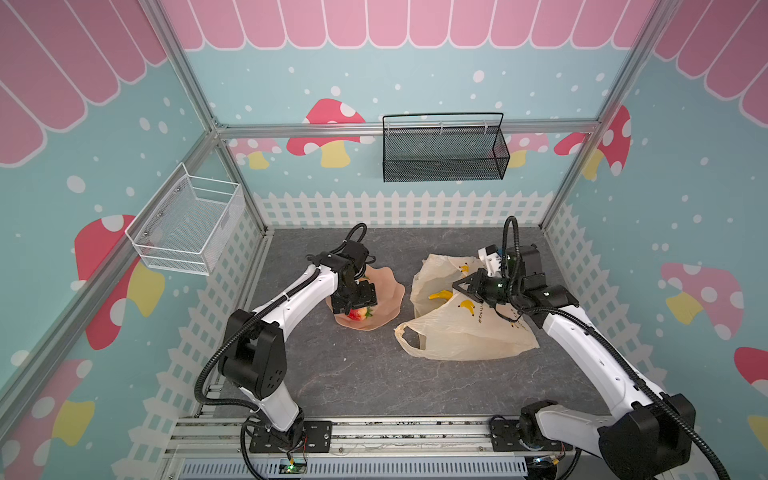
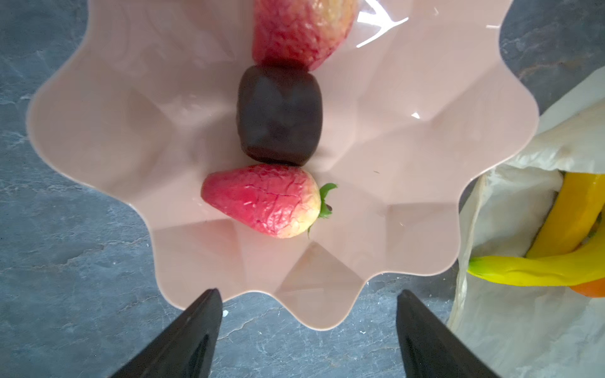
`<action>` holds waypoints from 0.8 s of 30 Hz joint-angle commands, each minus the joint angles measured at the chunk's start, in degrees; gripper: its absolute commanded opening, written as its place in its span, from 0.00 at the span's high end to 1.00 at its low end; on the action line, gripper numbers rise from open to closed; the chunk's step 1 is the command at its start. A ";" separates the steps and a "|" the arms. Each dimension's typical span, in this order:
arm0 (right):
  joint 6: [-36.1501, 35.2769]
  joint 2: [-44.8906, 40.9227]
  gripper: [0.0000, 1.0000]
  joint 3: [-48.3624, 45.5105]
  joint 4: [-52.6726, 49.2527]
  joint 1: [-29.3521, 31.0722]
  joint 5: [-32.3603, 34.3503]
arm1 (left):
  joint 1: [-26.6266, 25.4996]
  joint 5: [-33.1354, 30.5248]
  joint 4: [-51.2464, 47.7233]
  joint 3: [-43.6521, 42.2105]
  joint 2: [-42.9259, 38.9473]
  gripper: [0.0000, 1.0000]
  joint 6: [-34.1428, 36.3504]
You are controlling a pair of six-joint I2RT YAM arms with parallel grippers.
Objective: Place the fruits into the plastic bag
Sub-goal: 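Lower the open left gripper around the red strawberry in the pink bowl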
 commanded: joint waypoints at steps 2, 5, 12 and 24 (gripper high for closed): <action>-0.04 -0.55 1.00 0.90 -0.02 -0.06 0.19 | 0.82 -1.39 0.66 -1.32 2.53 0.16 -2.57; -0.05 -0.76 1.00 0.82 -0.02 -0.01 0.10 | 1.03 -1.61 2.48 -1.96 3.00 0.16 -3.32; -0.05 -1.21 1.00 0.72 -0.13 -0.06 0.15 | 1.08 -1.78 4.53 -1.71 5.37 0.16 -3.40; -0.01 -1.73 1.00 0.37 -0.25 -0.06 0.06 | 1.17 -2.81 5.20 0.23 9.35 0.17 -2.10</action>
